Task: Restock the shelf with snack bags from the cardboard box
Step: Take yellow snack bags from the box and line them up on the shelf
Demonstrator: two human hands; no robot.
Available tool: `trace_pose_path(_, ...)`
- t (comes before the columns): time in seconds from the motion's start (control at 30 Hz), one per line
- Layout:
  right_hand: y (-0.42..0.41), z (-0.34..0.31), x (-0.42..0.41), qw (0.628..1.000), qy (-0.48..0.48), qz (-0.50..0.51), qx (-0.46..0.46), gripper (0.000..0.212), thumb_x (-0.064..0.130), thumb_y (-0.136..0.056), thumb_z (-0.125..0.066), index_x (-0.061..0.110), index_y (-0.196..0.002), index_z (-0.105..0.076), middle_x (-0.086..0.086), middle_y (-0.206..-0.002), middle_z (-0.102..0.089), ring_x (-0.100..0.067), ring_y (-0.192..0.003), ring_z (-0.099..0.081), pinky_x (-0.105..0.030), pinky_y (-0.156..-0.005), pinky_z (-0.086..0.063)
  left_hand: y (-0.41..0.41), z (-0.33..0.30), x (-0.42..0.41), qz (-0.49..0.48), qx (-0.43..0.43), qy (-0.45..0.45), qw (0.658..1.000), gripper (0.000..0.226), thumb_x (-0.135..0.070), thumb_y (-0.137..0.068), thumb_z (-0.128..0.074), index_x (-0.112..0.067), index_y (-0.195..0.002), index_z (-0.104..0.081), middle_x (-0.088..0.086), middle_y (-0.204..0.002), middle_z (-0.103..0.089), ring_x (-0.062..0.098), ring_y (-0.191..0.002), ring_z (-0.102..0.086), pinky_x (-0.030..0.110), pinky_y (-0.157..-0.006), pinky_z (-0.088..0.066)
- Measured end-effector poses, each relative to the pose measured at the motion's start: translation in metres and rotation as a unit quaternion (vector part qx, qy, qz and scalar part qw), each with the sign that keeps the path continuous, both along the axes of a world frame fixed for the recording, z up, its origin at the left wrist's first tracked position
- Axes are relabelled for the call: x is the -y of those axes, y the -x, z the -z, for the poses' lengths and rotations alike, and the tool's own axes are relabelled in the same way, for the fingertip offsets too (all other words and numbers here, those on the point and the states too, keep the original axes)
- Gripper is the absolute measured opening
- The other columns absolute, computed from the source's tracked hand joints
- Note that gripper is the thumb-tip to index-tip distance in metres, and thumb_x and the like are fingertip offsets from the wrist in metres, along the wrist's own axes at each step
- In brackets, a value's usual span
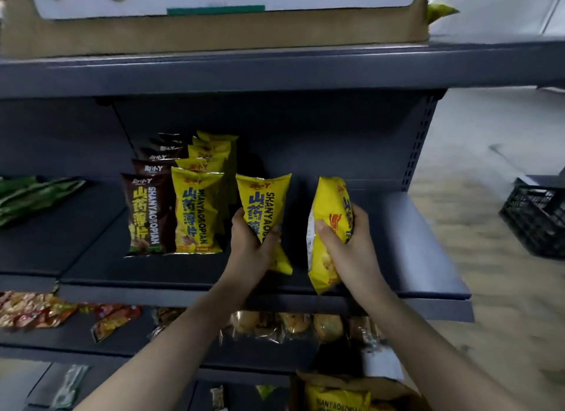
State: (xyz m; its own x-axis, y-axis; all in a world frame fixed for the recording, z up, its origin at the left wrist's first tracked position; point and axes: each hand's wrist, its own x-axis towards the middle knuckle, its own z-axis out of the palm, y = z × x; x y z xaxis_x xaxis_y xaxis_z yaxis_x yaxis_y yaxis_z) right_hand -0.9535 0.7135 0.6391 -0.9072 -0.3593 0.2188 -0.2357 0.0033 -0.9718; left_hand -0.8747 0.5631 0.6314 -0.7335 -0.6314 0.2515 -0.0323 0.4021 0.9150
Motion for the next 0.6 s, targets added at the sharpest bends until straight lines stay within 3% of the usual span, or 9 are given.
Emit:
trace_pose_path(0.1,0.017,0.002,0.03,1.0,-0.002,0.027,0.005,0.055,0.025,-0.086,-0.066,0.027,-0.131,-0.035,0.016,-0.095,-0.058,0.005,-0.077,-0.061,-0.018,-0.053,-0.052,0.028,0.002,0.028,-0.026,0.025,0.039,0.999,0.078,-0.043,-0.079,-0.063,-0.004,-0.136,-0.026,0.013,-0.127,-0.046,0.028,-0.121,-0.045,0.047,-0.101,-0.04)
trace_pose_path(0.23,0.04,0.01,0.064,0.998,-0.02,0.059,-0.019,0.069,0.026,-0.083,-0.071,0.021,-0.138,-0.03,0.008,-0.113,-0.057,-0.009,-0.103,-0.059,-0.03,-0.088,-0.05,0.052,0.007,0.054,-0.036,0.043,0.093,0.994,0.075,-0.043,-0.084,-0.06,-0.002,-0.138,-0.028,0.015,-0.129,-0.044,0.032,-0.125,-0.039,0.042,-0.106,-0.032)
trace_pose_path(0.3,0.054,0.016,0.079,0.997,-0.025,0.07,-0.025,0.072,0.028,-0.081,-0.072,0.021,-0.138,-0.03,0.003,-0.121,-0.055,-0.013,-0.109,-0.057,-0.035,-0.096,-0.047,0.064,0.012,0.063,-0.05,0.054,0.122,0.99,0.068,-0.031,-0.091,-0.056,0.0,-0.141,-0.023,0.016,-0.133,-0.038,0.031,-0.126,-0.033,0.036,-0.104,-0.025)
trace_pose_path(0.4,0.068,0.018,0.096,0.994,-0.025,0.097,-0.045,0.08,0.048,-0.074,-0.069,0.026,-0.138,-0.028,0.001,-0.125,-0.054,-0.016,-0.114,-0.055,-0.046,-0.099,-0.047,0.085,0.016,0.071,-0.071,0.058,0.147,0.985,0.064,-0.028,-0.093,-0.053,0.0,-0.141,-0.023,0.017,-0.133,-0.039,0.032,-0.124,-0.035,0.034,-0.102,-0.027)
trace_pose_path(0.47,0.078,0.02,0.107,0.992,-0.03,0.103,-0.067,0.082,0.05,-0.076,-0.067,0.023,-0.141,-0.024,-0.001,-0.131,-0.05,-0.018,-0.12,-0.051,-0.045,-0.103,-0.044,0.101,0.017,0.078,-0.087,0.061,0.144,0.984,0.062,-0.028,-0.093,-0.052,-0.001,-0.141,-0.025,0.019,-0.133,-0.04,0.034,-0.124,-0.037,0.036,-0.102,-0.028)
trace_pose_path(0.53,0.086,0.022,0.115,0.991,-0.035,0.1,-0.085,0.077,0.04,-0.084,-0.066,0.017,-0.143,-0.022,-0.004,-0.135,-0.046,-0.017,-0.122,-0.048,-0.04,-0.106,-0.041,0.115,0.017,0.085,-0.107,0.059,0.138,0.983,0.061,-0.029,-0.094,-0.05,-0.002,-0.142,-0.024,0.018,-0.132,-0.043,0.033,-0.124,-0.039,0.037,-0.103,-0.029)
trace_pose_path(0.6,0.091,0.028,0.12,0.988,-0.045,0.097,-0.107,0.075,0.043,-0.084,-0.063,0.017,-0.142,-0.023,-0.004,-0.134,-0.045,-0.015,-0.12,-0.048,-0.033,-0.102,-0.042,0.129,0.017,0.092,-0.125,0.053,0.134,0.982,0.061,-0.031,-0.094,-0.049,-0.004,-0.142,-0.022,0.017,-0.13,-0.046,0.032,-0.122,-0.043,0.038,-0.101,-0.034)
